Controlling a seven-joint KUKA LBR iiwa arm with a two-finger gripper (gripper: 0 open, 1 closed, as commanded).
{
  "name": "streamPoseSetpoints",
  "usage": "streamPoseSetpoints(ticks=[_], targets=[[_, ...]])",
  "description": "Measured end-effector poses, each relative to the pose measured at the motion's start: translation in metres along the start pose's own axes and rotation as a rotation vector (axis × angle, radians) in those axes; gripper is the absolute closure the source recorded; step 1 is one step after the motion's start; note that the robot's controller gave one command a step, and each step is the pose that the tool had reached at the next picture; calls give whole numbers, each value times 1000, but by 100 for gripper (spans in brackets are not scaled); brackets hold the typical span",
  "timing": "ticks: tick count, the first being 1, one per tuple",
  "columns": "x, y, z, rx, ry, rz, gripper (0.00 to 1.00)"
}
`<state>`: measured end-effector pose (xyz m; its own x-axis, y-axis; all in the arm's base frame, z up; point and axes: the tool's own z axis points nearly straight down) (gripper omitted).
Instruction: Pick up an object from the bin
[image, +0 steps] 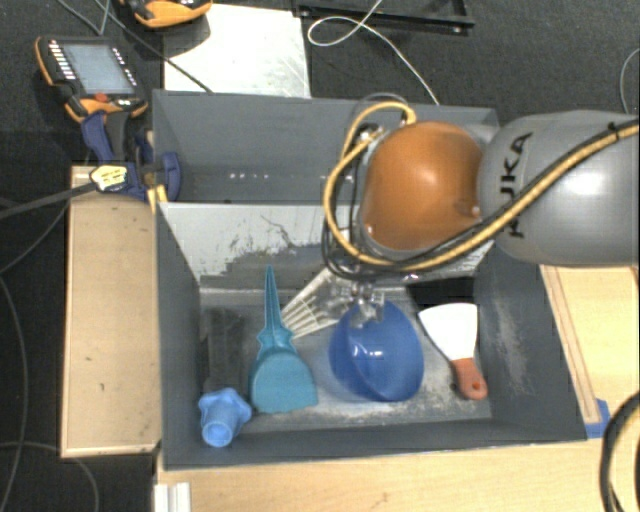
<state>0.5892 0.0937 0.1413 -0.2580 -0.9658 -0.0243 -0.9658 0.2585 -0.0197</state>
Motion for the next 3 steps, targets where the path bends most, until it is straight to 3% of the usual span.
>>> streamPoseSetpoints(ticks=[1,2,3], targets=[[1,4,10,-1,-1,-6,100],[-10,29,-9,1,-1,18,100],[-12,29,-11,0,-1,-60,100]])
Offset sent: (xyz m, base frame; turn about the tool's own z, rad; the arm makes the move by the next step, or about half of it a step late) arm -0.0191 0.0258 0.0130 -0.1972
